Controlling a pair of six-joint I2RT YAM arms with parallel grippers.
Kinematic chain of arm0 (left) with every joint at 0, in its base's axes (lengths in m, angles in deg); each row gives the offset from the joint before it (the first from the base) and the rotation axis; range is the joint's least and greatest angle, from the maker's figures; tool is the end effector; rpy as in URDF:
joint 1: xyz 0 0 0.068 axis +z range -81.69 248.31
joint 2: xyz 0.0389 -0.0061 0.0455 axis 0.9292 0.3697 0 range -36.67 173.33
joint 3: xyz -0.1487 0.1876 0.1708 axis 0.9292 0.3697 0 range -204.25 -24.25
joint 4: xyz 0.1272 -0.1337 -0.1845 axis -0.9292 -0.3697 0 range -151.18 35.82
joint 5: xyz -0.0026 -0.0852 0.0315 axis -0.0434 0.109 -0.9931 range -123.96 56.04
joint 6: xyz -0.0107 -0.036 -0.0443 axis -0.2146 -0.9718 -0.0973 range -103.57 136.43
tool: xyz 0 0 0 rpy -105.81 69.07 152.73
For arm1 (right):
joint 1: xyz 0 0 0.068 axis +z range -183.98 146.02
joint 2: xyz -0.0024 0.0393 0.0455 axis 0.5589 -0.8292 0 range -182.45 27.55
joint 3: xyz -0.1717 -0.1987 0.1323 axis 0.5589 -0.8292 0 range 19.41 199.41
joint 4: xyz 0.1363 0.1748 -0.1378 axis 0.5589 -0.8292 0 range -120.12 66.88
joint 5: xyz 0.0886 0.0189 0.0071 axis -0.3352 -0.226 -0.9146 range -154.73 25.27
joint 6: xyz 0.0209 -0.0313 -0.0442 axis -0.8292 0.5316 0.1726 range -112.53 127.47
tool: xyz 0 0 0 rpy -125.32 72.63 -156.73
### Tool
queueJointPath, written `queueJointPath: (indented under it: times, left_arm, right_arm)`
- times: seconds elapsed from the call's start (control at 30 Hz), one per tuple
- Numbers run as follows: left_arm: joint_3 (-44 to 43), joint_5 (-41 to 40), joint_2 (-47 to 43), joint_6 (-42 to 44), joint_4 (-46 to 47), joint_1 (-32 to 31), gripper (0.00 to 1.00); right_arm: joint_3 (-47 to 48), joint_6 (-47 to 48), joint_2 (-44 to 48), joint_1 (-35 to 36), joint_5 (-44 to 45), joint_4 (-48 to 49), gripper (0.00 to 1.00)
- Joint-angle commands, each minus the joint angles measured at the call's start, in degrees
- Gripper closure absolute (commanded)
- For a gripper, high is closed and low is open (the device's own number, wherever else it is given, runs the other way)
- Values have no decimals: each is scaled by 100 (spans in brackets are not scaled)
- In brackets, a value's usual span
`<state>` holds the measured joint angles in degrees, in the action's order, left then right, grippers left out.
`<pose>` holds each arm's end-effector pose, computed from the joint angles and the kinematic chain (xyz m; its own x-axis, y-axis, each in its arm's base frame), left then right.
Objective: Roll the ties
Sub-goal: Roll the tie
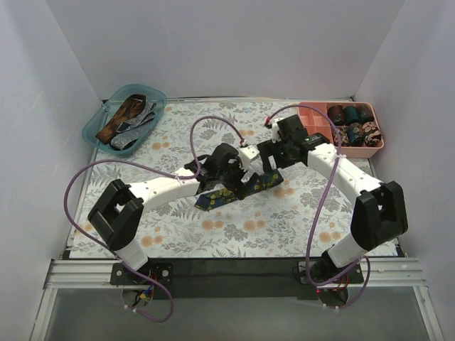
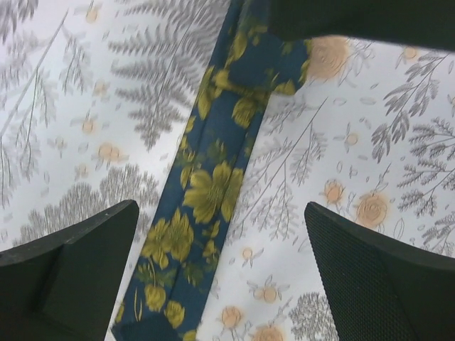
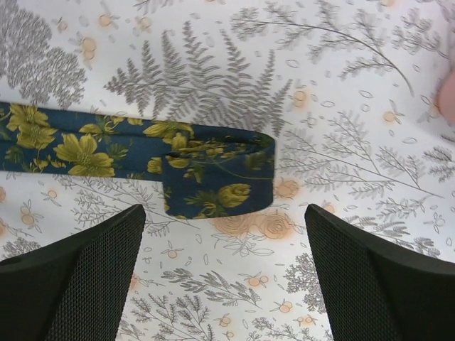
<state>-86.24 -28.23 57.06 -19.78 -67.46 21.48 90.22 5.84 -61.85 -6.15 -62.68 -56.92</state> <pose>0.2430 -0.2652 0.2396 -0.8477 0.0445 -0.5286 0.3386 0.8125 -0.4746 0.3000 0.1567 0.2867 -0.7130 -0.3444 -0.6107 -0.4272 0.9041 -0.0109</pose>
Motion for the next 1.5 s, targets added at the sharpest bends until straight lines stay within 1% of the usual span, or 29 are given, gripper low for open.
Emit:
queueJointPath:
  times: [0.0,0.03,0.1,0.13,0.23,0.33,0.53,0.73,0.83,0.93,0.97,1.03,1.07,1.2,1.27,1.33,1.43,1.47]
  left_arm:
    - [-540,154,363,781,212,-282,2]
    - [-672,191,478,851,229,-318,2]
    - [-1006,296,689,1140,247,-379,2]
    - [-1120,462,908,1220,247,-432,2]
    - [-1437,744,1338,1537,299,-511,2]
    - [-1762,736,1717,1713,308,-547,2]
    - [-2193,516,2289,1977,343,-538,2]
    - [-2378,481,2702,2047,387,-494,3]
    - [-2379,569,2843,2030,431,-415,8]
    - [-2370,787,2914,1986,466,-327,20]
    - [-2344,841,2922,1986,466,-292,27]
    - [-2308,894,2940,1986,484,-266,32]
    - [-2282,981,2940,1986,493,-257,39]
    - [-2107,1228,2923,1872,545,-169,53]
    - [-2010,1315,2888,1872,589,-160,55]
    - [-1861,1351,2826,1845,668,-151,58]
    - [-1729,1430,2764,1793,730,-134,59]
    - [-1711,1448,2747,1775,739,-142,59]
  right_arm:
    - [-66,-416,291,-611,-705,5,16]
    - [-154,-461,344,-891,-792,40,9]
    - [-417,-653,476,-1174,-994,145,3]
    - [-479,-715,512,-1445,-1169,172,2]
    - [-786,-908,591,-1920,-1670,304,2]
    - [-1050,-1023,626,-2263,-2153,479,2]
    - [-1376,-1173,653,-2546,-2577,848,2]
    - [-1561,-1322,503,-2581,-2850,1147,4]
    - [-1622,-1366,424,-2590,-2937,1314,5]
    - [-1684,-1471,328,-2599,-2990,1455,6]
    - [-1693,-1498,310,-2608,-3017,1499,6]
    - [-1737,-1577,205,-2608,-3122,1666,7]
    - [-1746,-1595,169,-2616,-3148,1719,8]
    - [-1842,-1639,-50,-2625,-3315,2017,9]
    - [-1886,-1639,-138,-2617,-3394,2201,10]
    - [-1947,-1656,-261,-2625,-3569,2377,10]
    - [-2132,-1805,-402,-2634,-3929,2869,10]
    - [-2237,-1849,-472,-2634,-4027,3166,10]
